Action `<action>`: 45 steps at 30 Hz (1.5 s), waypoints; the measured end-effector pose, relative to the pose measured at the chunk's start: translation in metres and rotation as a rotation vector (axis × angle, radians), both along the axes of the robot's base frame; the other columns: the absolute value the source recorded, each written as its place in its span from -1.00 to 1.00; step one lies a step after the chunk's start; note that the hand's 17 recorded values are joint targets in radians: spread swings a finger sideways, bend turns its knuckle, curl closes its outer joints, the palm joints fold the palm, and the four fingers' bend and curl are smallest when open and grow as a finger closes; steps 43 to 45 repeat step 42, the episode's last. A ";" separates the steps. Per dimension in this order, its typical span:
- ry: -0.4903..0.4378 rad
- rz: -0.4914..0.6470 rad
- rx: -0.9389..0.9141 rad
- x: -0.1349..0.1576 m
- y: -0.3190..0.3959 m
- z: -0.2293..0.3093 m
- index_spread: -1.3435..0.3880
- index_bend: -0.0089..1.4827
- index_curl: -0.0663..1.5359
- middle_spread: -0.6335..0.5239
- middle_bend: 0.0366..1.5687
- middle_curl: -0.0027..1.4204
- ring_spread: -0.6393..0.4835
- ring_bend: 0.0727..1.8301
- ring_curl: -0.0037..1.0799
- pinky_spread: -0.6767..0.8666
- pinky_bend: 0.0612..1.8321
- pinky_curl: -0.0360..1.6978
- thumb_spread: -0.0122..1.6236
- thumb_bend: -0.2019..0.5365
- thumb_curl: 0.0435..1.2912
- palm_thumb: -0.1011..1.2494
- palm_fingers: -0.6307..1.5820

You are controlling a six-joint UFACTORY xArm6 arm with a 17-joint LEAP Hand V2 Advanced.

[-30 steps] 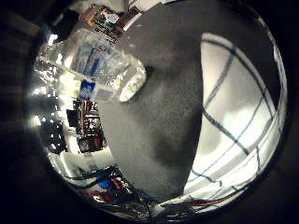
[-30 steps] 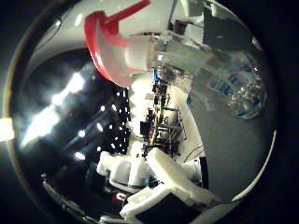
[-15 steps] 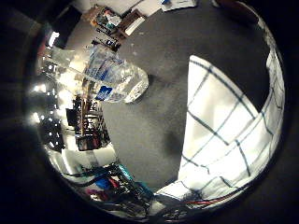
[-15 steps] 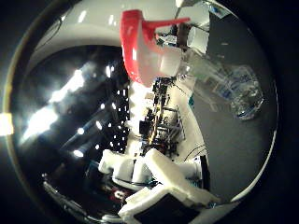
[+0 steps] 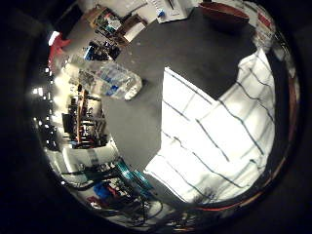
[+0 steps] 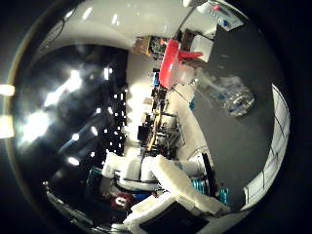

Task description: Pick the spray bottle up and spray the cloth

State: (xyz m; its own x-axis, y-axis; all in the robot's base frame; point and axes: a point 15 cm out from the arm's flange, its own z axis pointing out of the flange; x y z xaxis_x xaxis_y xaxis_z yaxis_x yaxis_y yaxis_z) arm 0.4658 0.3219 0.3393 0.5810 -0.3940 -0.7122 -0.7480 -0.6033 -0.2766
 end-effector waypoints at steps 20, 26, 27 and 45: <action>-0.025 -0.061 -0.145 -0.073 -0.126 0.083 0.25 -0.75 -0.52 0.35 -0.82 -0.62 0.51 -0.81 -0.50 0.49 -0.54 -0.59 0.51 -0.49 -0.59 0.03 -0.37; -0.038 -0.139 -0.273 -0.067 -0.187 0.070 0.24 -0.75 -0.51 0.37 -0.82 -0.63 0.51 -0.82 -0.50 0.47 -0.56 -0.60 0.52 -0.50 -0.58 0.03 -0.38; -0.037 -0.154 -0.285 -0.066 -0.196 0.069 0.24 -0.75 -0.51 0.37 -0.82 -0.63 0.51 -0.82 -0.50 0.47 -0.56 -0.60 0.52 -0.50 -0.59 0.02 -0.38; 0.084 -0.186 -0.400 -0.091 -0.235 0.030 0.23 -0.74 -0.50 0.40 -0.82 -0.64 0.51 -0.83 -0.50 0.45 -0.60 -0.61 0.55 -0.50 -0.62 -0.06 -0.41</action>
